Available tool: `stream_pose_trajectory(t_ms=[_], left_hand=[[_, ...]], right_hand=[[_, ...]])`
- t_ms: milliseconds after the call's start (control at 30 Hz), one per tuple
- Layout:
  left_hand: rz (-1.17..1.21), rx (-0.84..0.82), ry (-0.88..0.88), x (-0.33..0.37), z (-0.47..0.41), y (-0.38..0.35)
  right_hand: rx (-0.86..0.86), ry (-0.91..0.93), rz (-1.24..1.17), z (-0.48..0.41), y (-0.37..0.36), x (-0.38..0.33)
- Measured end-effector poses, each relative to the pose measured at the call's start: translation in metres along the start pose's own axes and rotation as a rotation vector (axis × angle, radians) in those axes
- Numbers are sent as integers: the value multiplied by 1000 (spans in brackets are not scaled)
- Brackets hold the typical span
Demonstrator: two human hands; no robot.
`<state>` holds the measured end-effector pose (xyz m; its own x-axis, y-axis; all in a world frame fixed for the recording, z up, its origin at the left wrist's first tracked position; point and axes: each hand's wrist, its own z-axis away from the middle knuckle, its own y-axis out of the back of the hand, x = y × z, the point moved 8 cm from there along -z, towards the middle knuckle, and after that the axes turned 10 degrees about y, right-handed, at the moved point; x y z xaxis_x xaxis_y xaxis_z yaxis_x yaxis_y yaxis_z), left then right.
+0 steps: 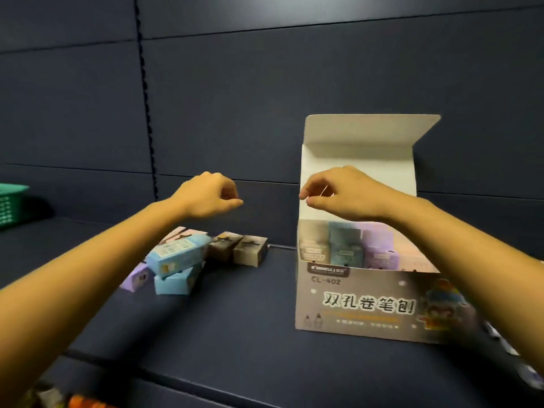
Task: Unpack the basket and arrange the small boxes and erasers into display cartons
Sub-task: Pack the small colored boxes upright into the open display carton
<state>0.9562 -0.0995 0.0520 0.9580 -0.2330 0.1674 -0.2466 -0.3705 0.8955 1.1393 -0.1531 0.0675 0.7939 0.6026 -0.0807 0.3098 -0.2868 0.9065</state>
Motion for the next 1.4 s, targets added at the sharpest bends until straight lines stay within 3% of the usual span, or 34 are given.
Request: stream_pose_trajectory(t_ms=[300,533,733,933,1100,1400], left_hand=[[-33,-47,106,-126,15,-2],[29,-89,25,-170,14,-18],[103,-96,-48,-177,14,-21],[312,-238,19,-153,23,-23],[51,-407,0,-118,21,-55],[-34,-312,-43,-91,14,-62]], right_hand=[[-145,-87,10,-87,-75,-69],[-147,-508,115,-107,-136,-32],[-305,-827,-49,-90,-184,-5],[-302,-863,-112,-87,-181,-1],[-129,-794,59,-93,-142,-12],[106,-629,-4,-75,-72,-62]])
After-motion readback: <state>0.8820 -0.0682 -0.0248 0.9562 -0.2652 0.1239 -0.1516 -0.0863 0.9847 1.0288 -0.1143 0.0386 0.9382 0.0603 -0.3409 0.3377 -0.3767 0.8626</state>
